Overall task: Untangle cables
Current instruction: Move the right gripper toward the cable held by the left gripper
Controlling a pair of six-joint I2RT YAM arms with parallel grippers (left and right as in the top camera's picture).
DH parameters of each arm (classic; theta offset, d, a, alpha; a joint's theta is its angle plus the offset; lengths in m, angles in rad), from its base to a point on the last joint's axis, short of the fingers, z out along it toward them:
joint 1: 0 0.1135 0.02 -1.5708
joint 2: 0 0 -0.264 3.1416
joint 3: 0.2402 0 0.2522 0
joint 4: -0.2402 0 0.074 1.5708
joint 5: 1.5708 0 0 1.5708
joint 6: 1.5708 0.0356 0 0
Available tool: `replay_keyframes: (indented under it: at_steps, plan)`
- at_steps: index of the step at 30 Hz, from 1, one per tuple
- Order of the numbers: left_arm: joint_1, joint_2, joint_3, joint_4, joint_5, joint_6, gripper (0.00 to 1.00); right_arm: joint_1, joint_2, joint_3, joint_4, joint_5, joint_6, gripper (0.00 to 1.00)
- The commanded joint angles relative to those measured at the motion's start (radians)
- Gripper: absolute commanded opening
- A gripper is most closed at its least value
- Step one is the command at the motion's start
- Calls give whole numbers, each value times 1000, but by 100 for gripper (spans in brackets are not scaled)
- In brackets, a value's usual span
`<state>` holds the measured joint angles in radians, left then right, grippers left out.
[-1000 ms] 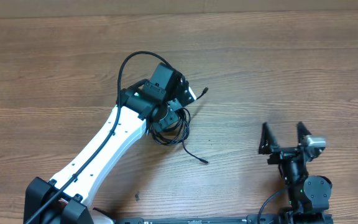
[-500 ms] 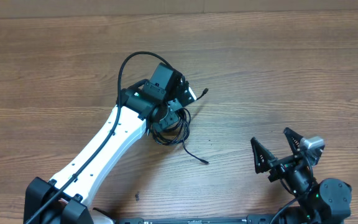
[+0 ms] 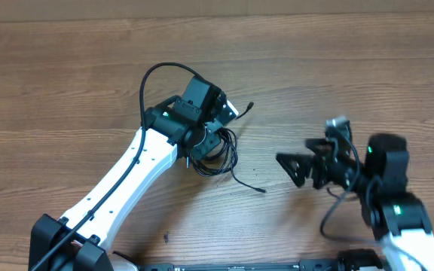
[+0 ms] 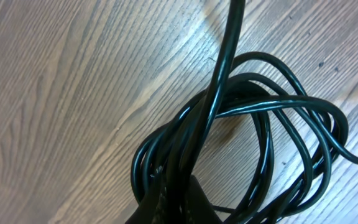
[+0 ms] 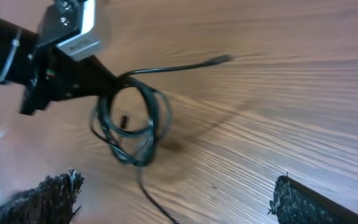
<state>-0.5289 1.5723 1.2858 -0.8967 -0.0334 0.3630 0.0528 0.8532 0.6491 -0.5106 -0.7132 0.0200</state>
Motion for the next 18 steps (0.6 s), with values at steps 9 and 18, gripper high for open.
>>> replay_keyframes:
  at_steps: [9,18]
  plan:
    - [-2,-24,21,19,177,-76,5,15,333,27,264,-449,79,98]
    - [-2,-24,21,20,208,-108,4,129,374,27,267,-302,-4,79]
